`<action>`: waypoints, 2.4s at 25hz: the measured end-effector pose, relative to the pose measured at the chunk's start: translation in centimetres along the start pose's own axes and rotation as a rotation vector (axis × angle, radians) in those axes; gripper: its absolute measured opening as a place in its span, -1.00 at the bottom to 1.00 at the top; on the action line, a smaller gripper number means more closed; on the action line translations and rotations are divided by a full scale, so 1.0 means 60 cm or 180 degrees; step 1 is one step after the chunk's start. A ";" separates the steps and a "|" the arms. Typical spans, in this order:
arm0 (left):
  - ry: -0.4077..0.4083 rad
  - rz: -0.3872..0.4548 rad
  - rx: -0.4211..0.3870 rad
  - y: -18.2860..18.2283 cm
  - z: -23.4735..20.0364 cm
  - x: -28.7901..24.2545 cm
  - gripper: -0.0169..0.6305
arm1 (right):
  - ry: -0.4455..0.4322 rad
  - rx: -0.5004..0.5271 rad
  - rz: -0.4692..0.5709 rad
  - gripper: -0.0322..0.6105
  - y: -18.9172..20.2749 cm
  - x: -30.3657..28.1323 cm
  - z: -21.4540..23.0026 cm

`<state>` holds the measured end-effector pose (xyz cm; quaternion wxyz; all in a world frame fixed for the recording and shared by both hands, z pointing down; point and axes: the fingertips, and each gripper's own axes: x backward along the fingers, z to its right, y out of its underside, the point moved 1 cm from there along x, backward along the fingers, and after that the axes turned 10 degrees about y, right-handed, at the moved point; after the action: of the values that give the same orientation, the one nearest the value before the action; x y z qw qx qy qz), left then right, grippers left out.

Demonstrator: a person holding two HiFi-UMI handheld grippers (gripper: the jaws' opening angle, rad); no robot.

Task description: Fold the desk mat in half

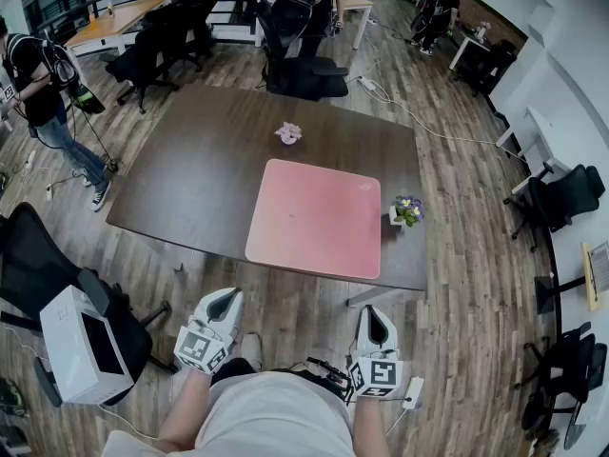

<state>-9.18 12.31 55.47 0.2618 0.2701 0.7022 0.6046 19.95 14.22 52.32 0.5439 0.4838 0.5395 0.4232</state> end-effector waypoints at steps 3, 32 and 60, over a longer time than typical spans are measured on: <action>-0.0027 0.0000 0.0042 0.000 -0.005 0.003 -0.94 | -0.0003 0.0002 -0.0004 -0.90 -0.001 -0.003 -0.003; 0.0025 -0.0012 0.0261 -0.009 -0.172 -0.033 -0.94 | 0.0200 -0.0136 -0.0127 -0.89 -0.013 -0.124 -0.065; -0.0166 -0.0035 0.0246 -0.034 -0.264 -0.315 -0.94 | 0.0131 -0.0225 -0.0195 -0.88 -0.030 -0.400 0.130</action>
<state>-6.75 -12.31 56.31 0.2726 0.2918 0.7194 0.5683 26.16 -10.24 54.40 0.5622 0.4387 0.5498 0.4350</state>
